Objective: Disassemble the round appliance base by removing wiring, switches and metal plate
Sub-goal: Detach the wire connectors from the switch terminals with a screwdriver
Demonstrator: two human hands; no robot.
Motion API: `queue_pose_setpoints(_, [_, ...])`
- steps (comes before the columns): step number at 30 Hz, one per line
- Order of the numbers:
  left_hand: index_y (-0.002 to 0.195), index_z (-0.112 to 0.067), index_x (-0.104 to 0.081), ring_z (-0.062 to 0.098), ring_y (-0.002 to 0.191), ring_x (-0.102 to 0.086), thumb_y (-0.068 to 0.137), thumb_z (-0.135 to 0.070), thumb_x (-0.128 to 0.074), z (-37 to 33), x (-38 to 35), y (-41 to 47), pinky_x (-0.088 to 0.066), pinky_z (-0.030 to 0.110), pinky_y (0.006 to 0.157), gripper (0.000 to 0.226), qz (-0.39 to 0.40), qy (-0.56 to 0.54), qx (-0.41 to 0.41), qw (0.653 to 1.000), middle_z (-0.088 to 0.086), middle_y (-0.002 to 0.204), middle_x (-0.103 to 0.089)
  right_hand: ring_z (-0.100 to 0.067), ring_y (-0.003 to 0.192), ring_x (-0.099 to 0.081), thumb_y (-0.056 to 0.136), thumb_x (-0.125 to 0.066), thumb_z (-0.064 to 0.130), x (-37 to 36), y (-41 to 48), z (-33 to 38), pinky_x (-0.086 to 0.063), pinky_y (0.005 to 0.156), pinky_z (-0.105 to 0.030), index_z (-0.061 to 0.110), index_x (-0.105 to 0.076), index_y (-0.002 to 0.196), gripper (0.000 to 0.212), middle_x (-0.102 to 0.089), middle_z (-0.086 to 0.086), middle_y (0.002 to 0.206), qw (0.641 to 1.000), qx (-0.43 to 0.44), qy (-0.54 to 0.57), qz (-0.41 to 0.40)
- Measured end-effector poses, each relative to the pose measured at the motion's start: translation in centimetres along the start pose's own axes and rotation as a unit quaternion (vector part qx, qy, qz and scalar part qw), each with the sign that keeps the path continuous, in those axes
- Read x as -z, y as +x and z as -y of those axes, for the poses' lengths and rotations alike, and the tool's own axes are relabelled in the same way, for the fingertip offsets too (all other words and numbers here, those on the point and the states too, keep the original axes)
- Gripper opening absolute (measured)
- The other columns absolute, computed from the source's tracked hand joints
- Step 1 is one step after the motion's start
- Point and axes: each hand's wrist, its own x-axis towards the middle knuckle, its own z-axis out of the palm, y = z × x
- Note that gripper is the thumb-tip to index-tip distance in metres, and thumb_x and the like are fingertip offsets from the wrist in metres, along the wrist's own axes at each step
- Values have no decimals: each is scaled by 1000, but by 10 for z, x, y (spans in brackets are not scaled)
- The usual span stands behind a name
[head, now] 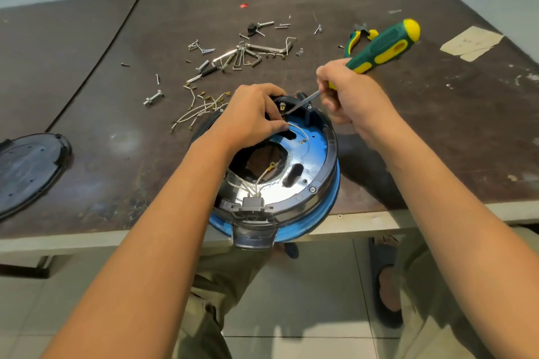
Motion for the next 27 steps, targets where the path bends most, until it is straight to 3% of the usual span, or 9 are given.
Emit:
queue_pose_setpoints(22, [85,-14,-83,15,105,-61,80,-19,-81,3,-5,-1,-46,30,93,7,-2,-5,9,1000,-4,126,-66,-13,35,-16,92,-50,20,3,25,7,-17,41,-14,19,-44,62,30,-30,-2,49,994,-48,-37,87])
queue_pose_setpoints(27, [86,-15,-83,16,110,-60,81,-19,-81,0,-3,-2,-46,30,95,7,2,-3,21,1000,-4,129,-65,-17,38,-20,89,-53,17,7,18,2,-19,44,-18,17,-45,60,30,-34,-6,49,996,6,-27,81])
